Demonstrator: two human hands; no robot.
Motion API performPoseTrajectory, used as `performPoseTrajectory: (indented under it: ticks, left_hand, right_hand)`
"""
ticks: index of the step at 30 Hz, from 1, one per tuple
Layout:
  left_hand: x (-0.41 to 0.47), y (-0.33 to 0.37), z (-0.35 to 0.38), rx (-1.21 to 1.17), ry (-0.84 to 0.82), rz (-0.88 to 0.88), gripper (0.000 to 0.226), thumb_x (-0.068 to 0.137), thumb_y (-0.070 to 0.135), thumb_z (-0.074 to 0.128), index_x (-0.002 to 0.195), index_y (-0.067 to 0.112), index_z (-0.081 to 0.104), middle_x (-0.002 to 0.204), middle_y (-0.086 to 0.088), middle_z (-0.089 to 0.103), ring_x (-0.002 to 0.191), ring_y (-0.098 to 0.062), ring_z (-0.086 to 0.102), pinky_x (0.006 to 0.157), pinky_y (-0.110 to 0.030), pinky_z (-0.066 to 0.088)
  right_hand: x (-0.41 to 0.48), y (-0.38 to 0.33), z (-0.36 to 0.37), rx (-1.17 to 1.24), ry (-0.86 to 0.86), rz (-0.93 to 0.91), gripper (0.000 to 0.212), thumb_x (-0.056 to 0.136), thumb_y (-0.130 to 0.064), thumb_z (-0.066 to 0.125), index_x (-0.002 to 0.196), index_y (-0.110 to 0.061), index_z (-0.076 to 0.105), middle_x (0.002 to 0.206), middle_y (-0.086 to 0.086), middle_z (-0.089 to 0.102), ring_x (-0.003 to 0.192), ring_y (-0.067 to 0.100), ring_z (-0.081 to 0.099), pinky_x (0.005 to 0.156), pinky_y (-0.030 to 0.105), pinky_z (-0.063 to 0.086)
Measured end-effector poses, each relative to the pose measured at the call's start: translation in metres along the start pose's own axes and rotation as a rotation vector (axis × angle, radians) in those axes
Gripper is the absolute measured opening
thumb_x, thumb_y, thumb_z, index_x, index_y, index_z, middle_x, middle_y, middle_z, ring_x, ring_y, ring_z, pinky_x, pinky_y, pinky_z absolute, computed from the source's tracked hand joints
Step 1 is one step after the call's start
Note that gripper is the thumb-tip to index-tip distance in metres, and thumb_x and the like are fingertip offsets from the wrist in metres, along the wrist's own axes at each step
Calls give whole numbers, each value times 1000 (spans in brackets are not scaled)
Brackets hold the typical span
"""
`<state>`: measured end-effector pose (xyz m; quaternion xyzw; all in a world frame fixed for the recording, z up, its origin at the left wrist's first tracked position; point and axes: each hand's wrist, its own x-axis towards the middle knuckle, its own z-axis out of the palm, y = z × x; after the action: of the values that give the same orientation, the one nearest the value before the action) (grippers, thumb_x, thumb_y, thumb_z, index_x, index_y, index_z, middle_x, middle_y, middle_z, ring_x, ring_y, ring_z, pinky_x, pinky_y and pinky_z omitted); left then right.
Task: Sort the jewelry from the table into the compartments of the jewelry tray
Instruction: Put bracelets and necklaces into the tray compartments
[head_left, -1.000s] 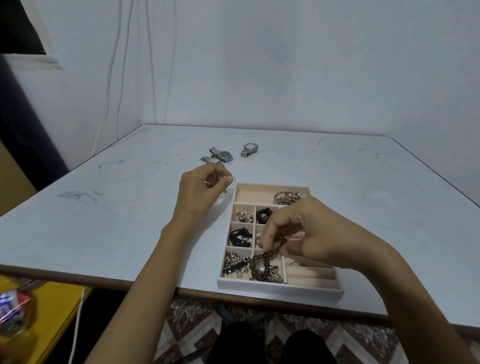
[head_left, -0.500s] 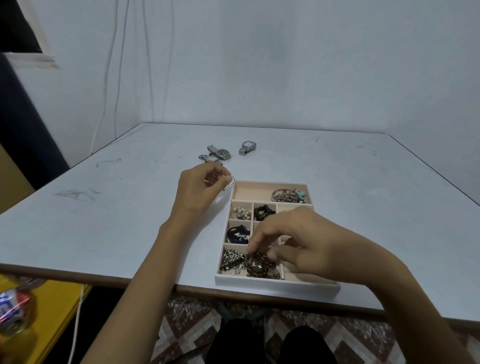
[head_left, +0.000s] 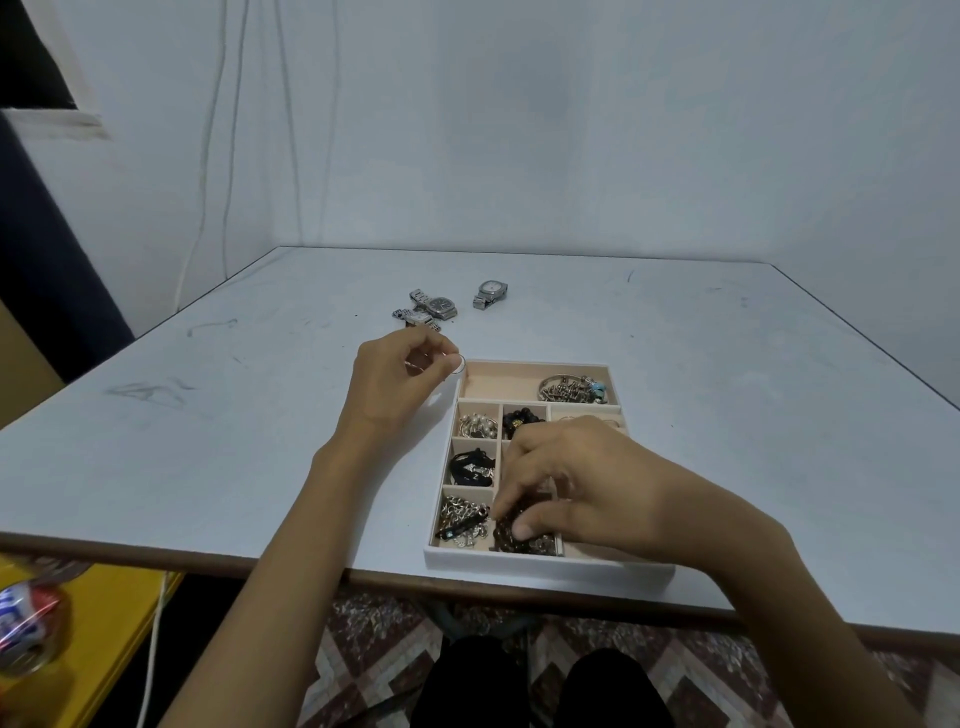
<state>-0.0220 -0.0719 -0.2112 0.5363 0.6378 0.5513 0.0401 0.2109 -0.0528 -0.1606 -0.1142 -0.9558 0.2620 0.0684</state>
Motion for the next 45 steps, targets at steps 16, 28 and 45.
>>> performPoseTrajectory:
  ticks: [16,28,45]
  left_hand:
    - [-1,7,-1,67,-66,31,3,79,27,72,79,30,70,77,14,70,71,-6,64,69,-30,53]
    - [-50,99,30,6,-470,267,13,73,39,77,83,31,78,78,16,71,83,-11,61,73,-31,49]
    - [-60,114,51,280,-590,362,10,74,41,76,83,37,76,76,17,71,80,-2,56,85,-27,35]
  right_hand:
    - [-51,81,13,-35,502,613,39,102,-27,39,141,-26,45,153,-8,33,141,7,26,113,25,18]
    - [-50,82,19,-279,347,656,49,104,-34,23,152,-22,24,161,-2,14,148,11,7,119,30,2]
    - [-51,82,19,-254,363,648,49,104,-34,24,152,-23,24,161,-2,14,148,11,7,118,28,1]
